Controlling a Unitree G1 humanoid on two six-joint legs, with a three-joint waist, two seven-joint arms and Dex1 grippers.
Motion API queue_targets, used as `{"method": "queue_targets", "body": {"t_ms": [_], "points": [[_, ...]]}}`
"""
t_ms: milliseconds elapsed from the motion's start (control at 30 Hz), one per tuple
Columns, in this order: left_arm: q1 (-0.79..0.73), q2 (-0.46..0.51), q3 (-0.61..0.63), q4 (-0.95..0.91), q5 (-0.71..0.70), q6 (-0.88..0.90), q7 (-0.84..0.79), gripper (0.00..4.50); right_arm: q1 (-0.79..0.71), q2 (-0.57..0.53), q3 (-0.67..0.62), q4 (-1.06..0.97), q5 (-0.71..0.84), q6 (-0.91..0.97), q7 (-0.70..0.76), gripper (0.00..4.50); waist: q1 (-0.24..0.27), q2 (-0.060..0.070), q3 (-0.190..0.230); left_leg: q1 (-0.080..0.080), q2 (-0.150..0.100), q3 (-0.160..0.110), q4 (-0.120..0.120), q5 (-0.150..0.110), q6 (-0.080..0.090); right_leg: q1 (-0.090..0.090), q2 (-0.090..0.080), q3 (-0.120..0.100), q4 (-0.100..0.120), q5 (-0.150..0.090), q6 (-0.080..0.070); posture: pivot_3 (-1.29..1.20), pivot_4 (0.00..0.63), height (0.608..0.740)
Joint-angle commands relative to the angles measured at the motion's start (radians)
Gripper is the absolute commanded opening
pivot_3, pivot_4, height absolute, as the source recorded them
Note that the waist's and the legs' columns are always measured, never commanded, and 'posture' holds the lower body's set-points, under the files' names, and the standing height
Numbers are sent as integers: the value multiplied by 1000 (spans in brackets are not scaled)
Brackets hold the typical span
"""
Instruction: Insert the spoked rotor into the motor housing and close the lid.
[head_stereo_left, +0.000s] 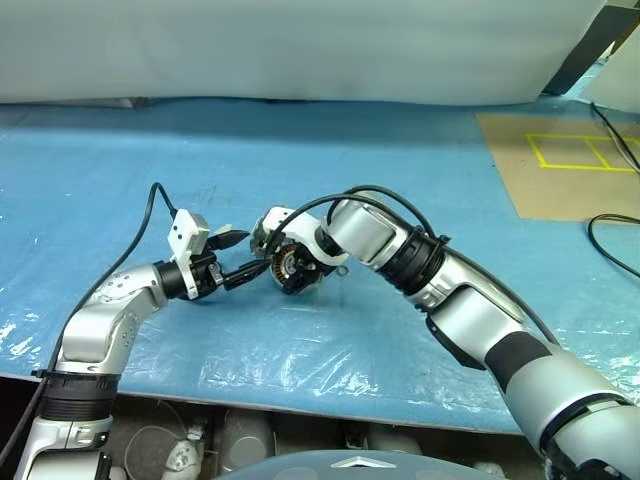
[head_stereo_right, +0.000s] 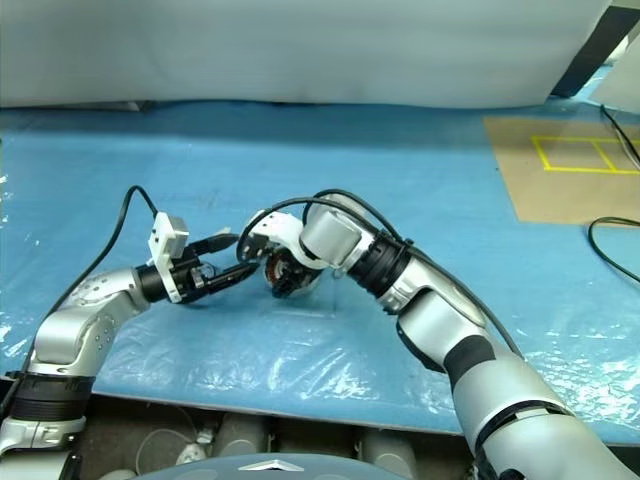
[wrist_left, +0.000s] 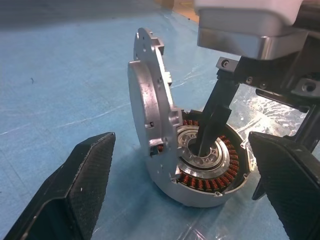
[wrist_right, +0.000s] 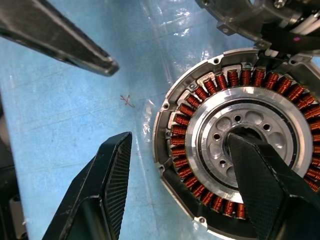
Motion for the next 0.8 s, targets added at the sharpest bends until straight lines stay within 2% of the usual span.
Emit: {"method": "queue_targets", "body": {"t_ms": [33,167,333,500,567,700,800], "points": [[2,9,5,-41,-16,1,-6,4500,-40,-37,-32,-33,42,-16,-25,3192,0,0,0,-1,0,0,0,0,0,-1,0,0,0,0,0,0,150,740],[7,11,4,-40,-15,2,-10,4500,-40,-90,-38,-90,91,-5,-40,3192,1,0,0,-1,0,0,0,0,0,-1,0,0,0,0,0,0,150,740],[11,17,4,-43,-15,8,-16,4500,-20,-165,-125,-215,198,27,-30,3192,2,0,0,-2,0,0,0,0,0,-2,1,0,0,0,0,0,150,740],[62,50,18,-119,-65,58,-45,4500,205,-274,-392,-385,292,-183,-73,3192,11,-2,0,-3,0,1,0,0,0,-1,1,0,-2,0,1,0,150,740],[101,74,20,-168,-88,84,-57,4500,335,-323,-453,-435,292,-316,-92,3192,13,-2,0,-3,-1,1,0,0,0,-1,1,0,-3,0,2,0,150,740],[152,100,10,-228,-97,95,-60,4500,546,-312,-549,-427,261,-525,-226,3192,11,-2,1,-3,0,1,-2,0,0,-2,1,0,-3,-1,1,0,150,740],[159,98,-7,-232,-82,82,-57,4500,631,-280,-577,-400,250,-629,-298,3192,0,-1,1,-2,0,2,-2,0,0,-3,2,1,-2,-1,1,0,150,740]]}}
